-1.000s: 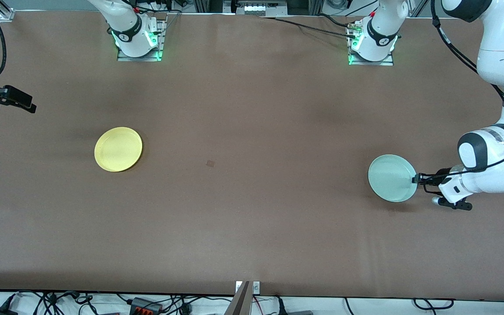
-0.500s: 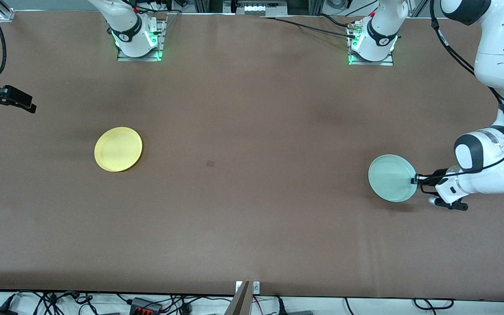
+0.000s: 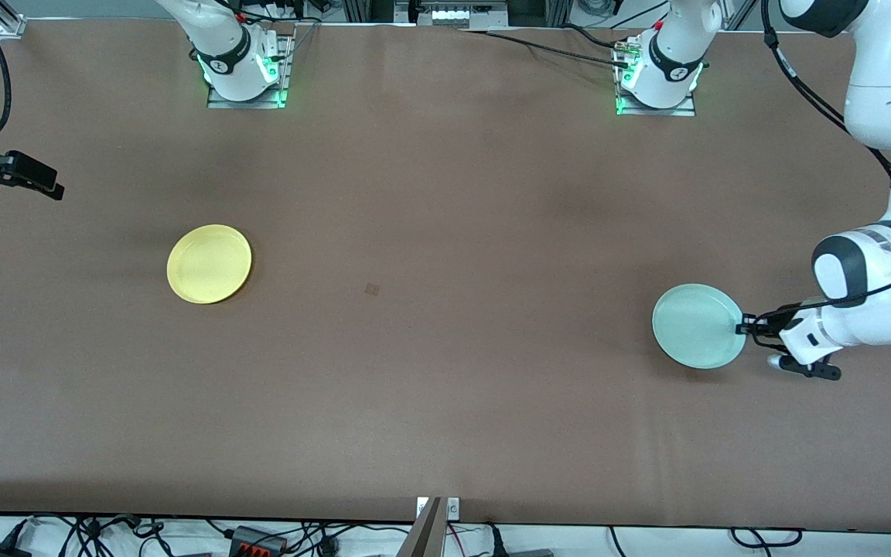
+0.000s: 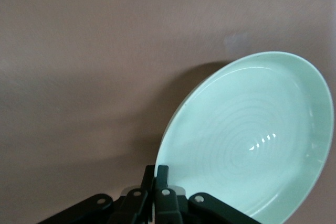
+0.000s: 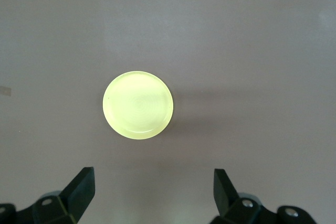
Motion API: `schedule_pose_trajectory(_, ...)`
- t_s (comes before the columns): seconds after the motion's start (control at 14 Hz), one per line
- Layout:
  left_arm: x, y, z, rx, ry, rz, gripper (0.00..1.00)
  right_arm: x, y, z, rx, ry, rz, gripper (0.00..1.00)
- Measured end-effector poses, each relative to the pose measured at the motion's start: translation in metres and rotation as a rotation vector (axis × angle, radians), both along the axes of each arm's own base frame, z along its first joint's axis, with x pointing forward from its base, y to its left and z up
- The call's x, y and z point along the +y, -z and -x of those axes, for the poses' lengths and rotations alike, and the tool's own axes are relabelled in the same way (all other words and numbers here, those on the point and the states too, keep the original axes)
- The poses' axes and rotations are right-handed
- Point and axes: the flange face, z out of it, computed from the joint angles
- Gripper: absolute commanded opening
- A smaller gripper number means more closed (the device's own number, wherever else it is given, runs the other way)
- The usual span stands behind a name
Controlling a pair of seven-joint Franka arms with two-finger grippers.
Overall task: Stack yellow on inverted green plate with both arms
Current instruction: 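Lower the left gripper to the green plate rim and grasp it, then flip the green plate with the left gripper while the right gripper grasps yellow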
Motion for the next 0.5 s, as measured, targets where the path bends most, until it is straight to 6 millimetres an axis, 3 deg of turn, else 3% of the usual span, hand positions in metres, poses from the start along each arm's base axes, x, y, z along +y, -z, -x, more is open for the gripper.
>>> schedule_pose_trajectory(0.29,-0.039,-0.074,-0.010,-0.041,0.074,-0.071,0.01,0.000,0.000,0.000,-0.001,0.000,0.000,1.00)
schedule_pose_trajectory(0.5,-0.088,-0.119,-0.010,-0.003,0.087,-0.172,0.01,0.000,0.000,0.000,-0.002,0.000,0.000,1.00)
